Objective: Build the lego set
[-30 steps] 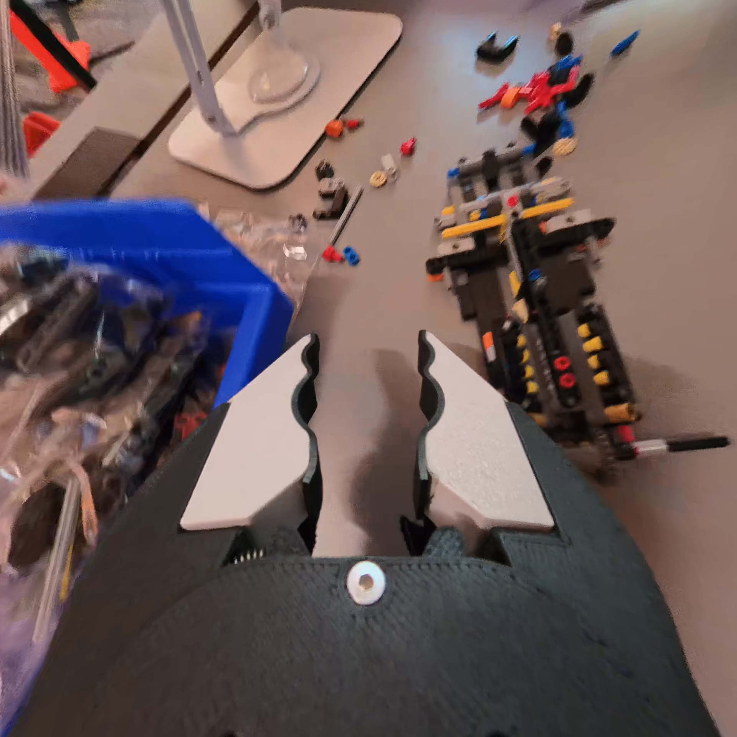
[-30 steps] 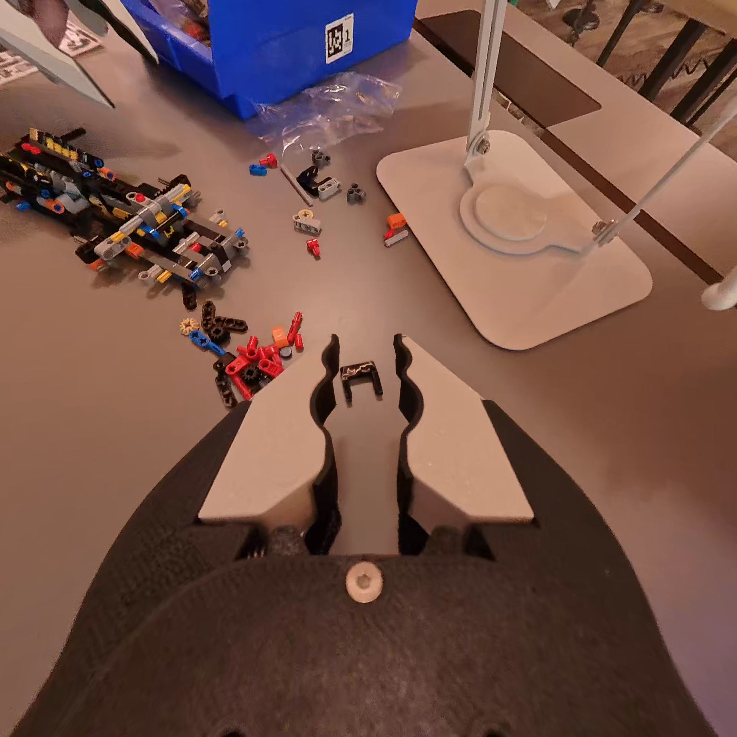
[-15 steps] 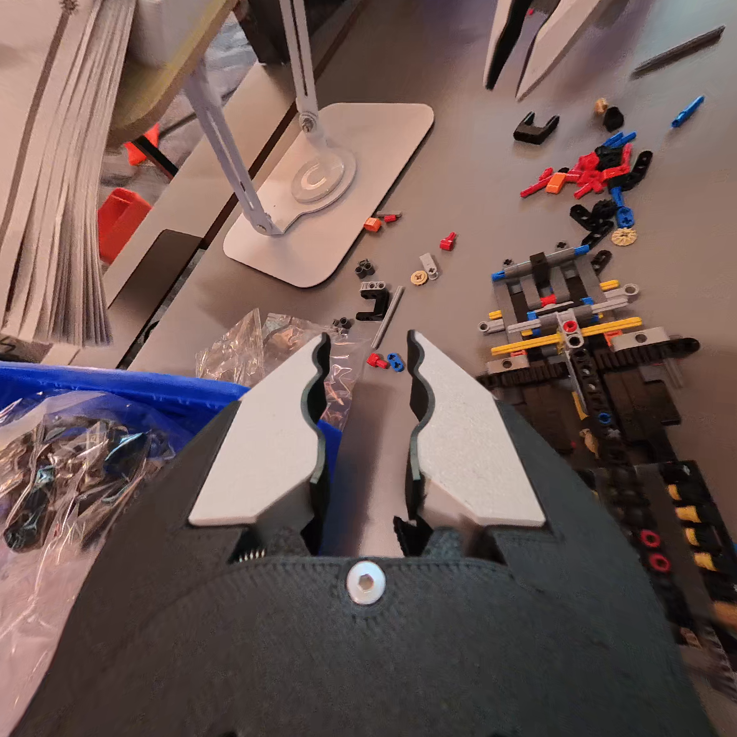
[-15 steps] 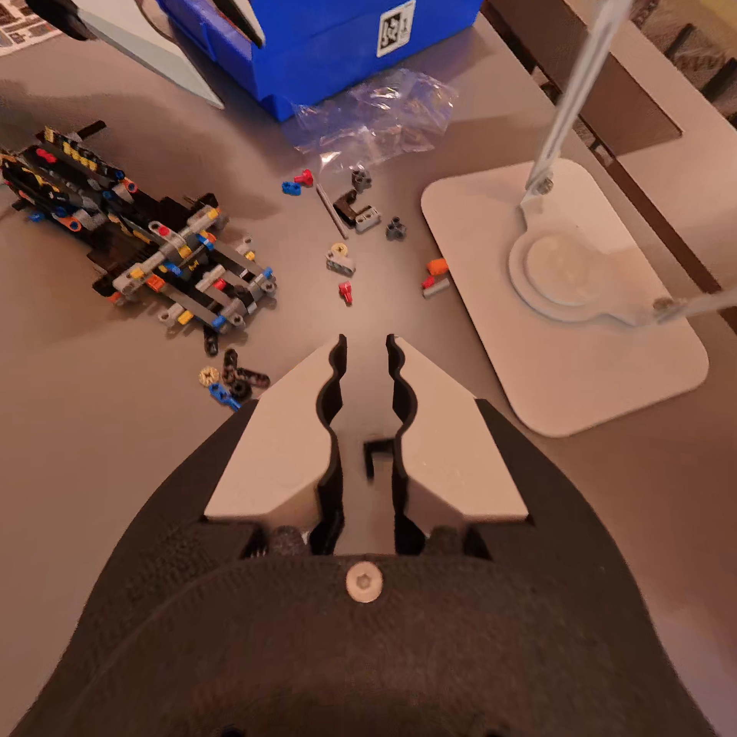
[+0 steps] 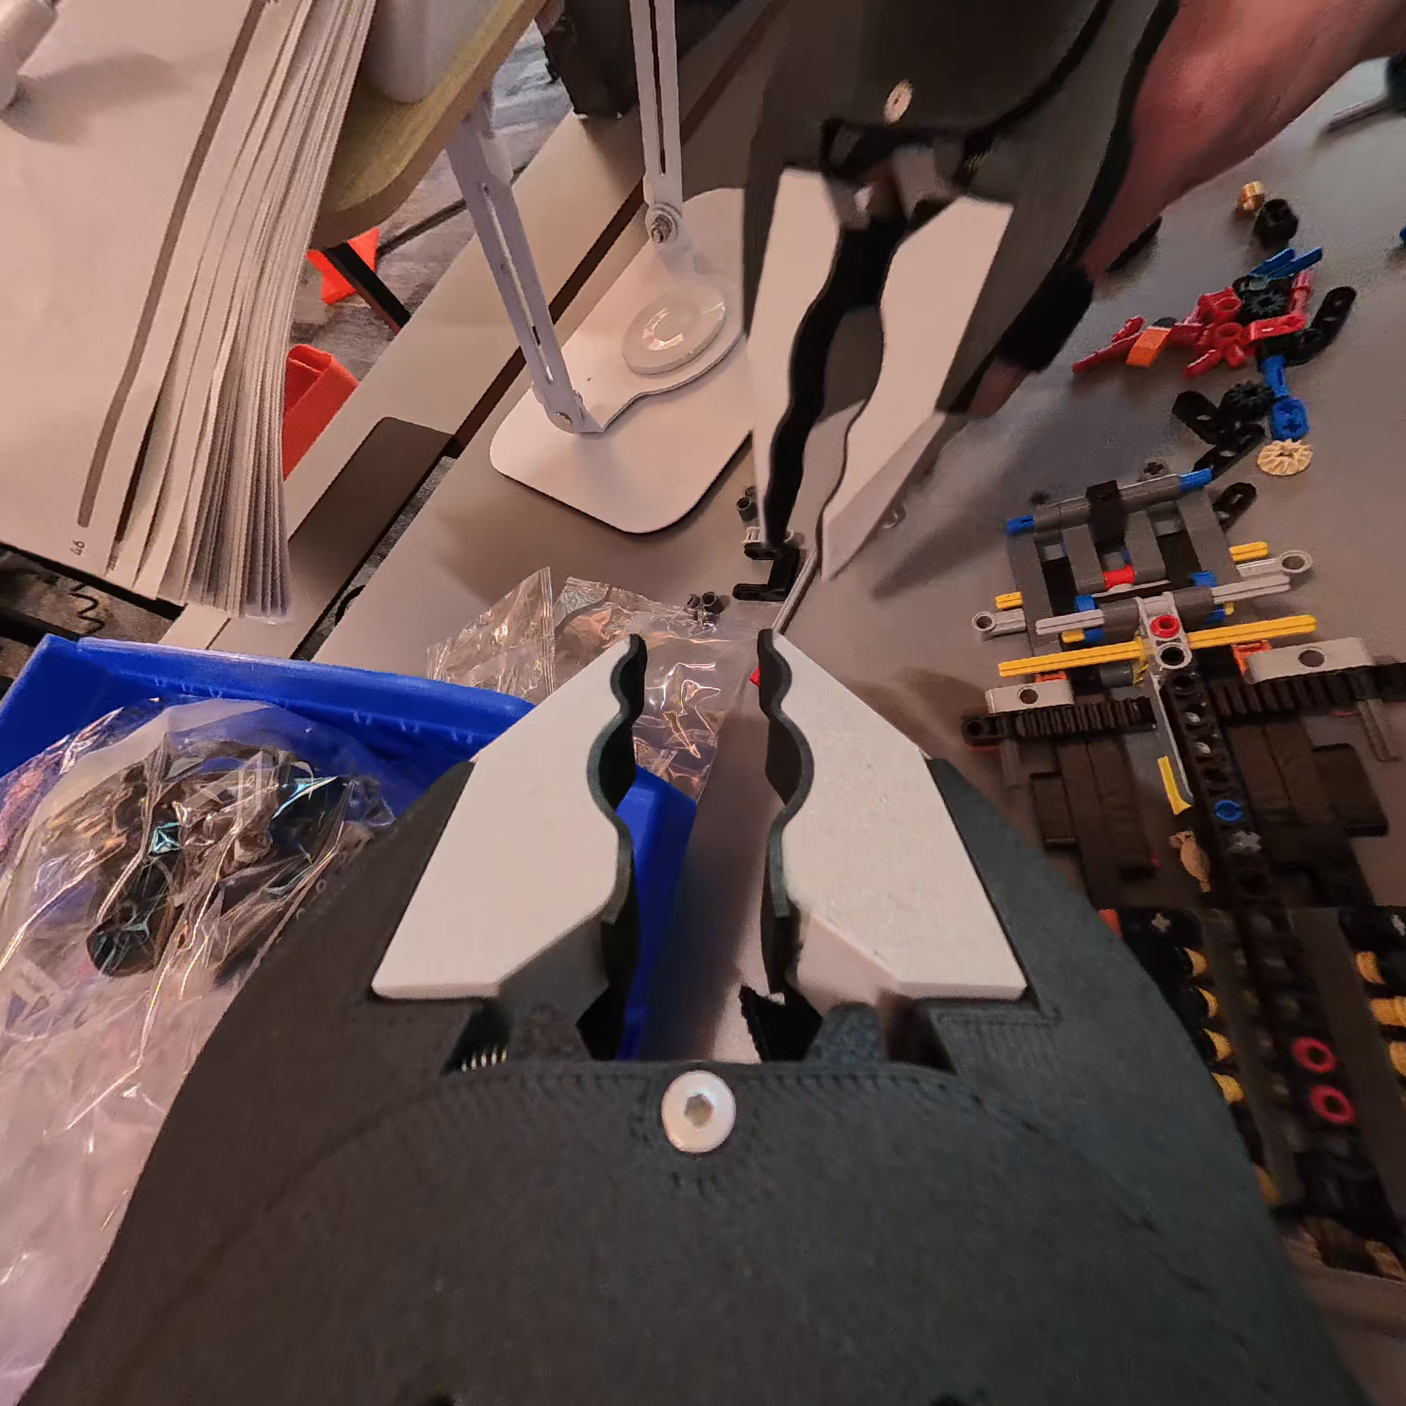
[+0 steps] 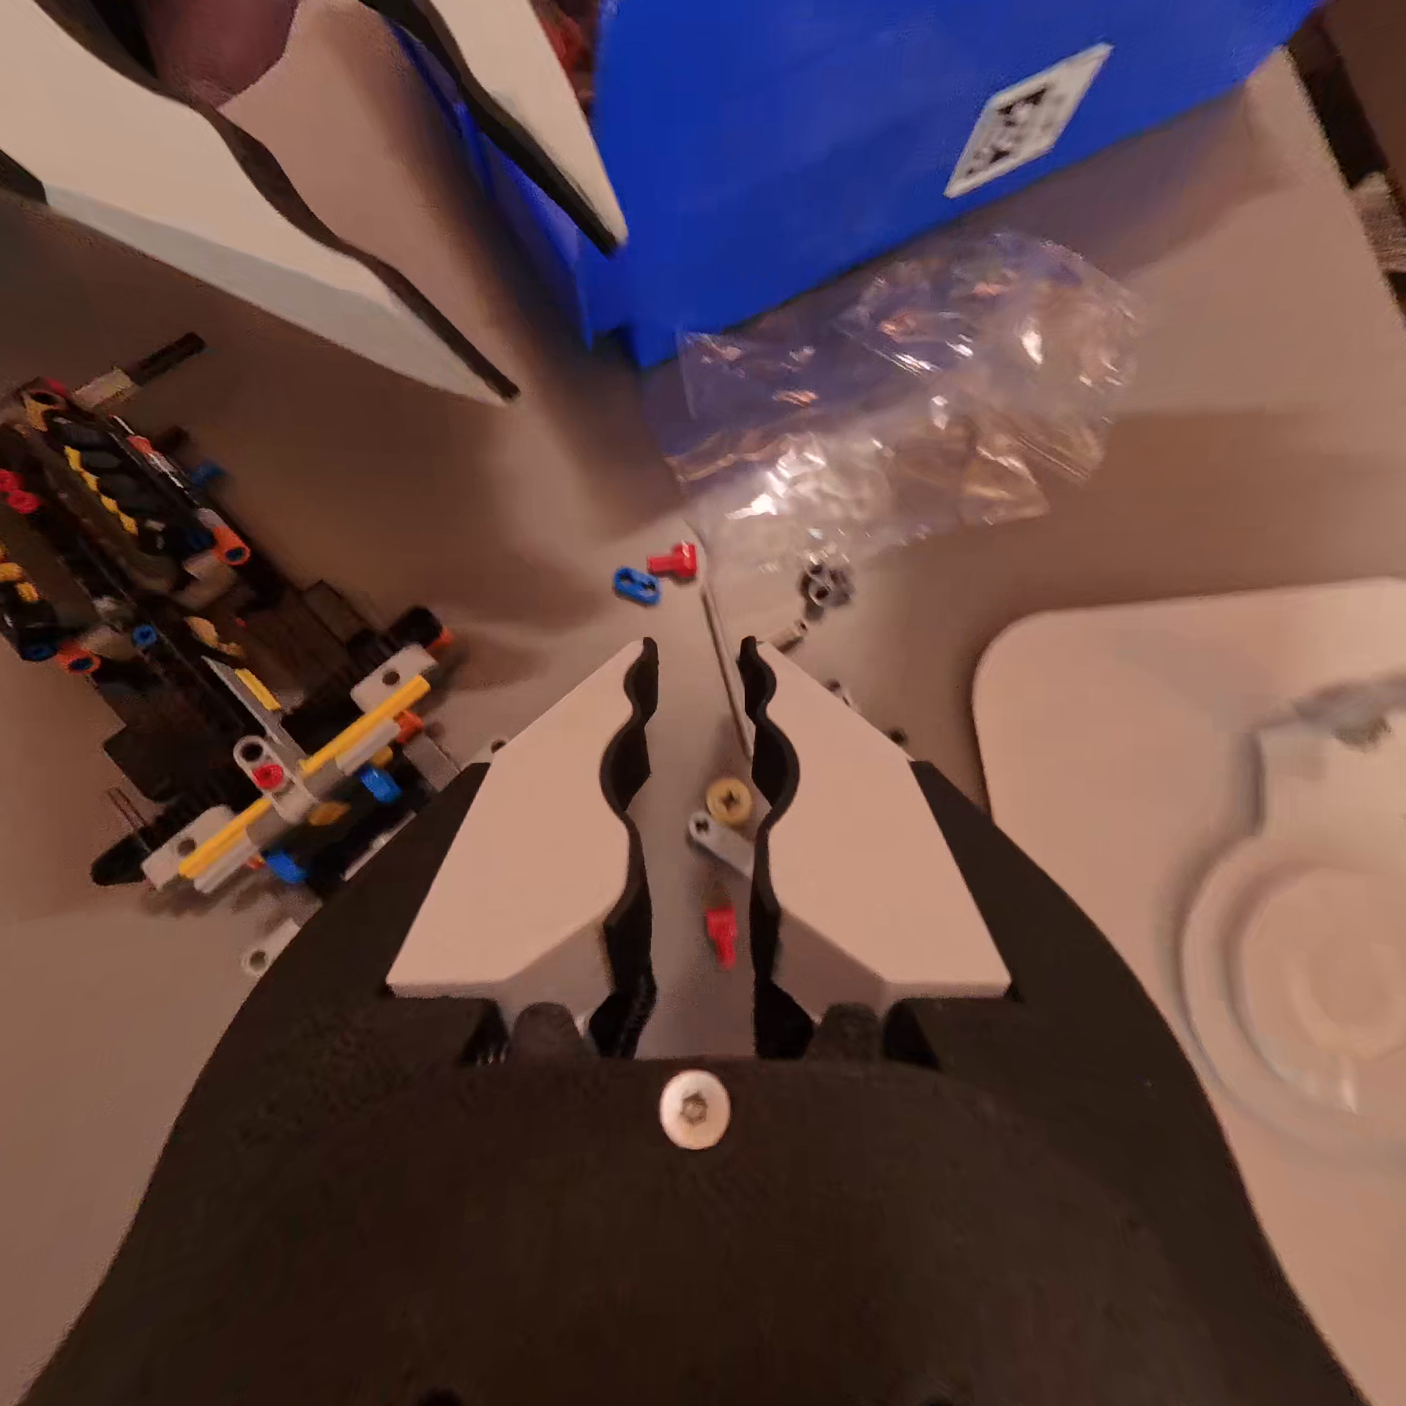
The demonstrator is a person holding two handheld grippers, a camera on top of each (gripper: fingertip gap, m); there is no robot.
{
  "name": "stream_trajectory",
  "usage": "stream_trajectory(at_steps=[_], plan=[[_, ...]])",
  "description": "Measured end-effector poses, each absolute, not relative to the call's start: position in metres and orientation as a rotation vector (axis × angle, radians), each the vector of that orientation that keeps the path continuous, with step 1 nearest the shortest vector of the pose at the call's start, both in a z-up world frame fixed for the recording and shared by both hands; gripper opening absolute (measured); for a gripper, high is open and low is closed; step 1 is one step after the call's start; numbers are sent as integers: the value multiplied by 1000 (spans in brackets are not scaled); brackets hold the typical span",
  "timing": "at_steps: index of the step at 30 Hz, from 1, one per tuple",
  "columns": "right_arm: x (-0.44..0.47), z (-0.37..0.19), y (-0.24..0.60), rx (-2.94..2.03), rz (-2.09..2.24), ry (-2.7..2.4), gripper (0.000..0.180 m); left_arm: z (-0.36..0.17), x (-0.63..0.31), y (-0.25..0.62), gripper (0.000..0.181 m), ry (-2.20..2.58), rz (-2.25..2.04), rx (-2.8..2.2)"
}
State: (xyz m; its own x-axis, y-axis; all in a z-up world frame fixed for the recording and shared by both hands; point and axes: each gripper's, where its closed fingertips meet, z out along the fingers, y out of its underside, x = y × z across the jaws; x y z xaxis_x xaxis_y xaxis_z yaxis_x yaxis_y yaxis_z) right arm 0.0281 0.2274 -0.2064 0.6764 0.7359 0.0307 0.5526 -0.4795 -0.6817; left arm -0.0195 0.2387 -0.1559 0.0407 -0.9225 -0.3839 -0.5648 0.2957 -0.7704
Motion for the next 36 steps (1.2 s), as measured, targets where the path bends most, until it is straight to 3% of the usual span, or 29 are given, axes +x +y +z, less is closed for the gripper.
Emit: stream_trajectory(at_steps=[8,13,20,28,33,36], plan=[[-3,-234,232,-2297,350,-1093,22,-152,-23,240,29,1630,-472,-1385],[-5,-234,234,-2302,381,-1045,12,-149,-22,238,30,1630,-483,-1378],[5,-230,216,-2309,422,-1070,11,-153,-21,235,30,1647,-479,-1368],[72,-190,109,-2306,368,-995,11,-157,-18,229,30,1673,-491,-1357],[79,-218,40,-2380,358,-973,13,-161,-7,216,30,1707,-532,-1352],[79,-228,36,-2383,326,-947,28,-162,0,209,30,1714,-563,-1348]])
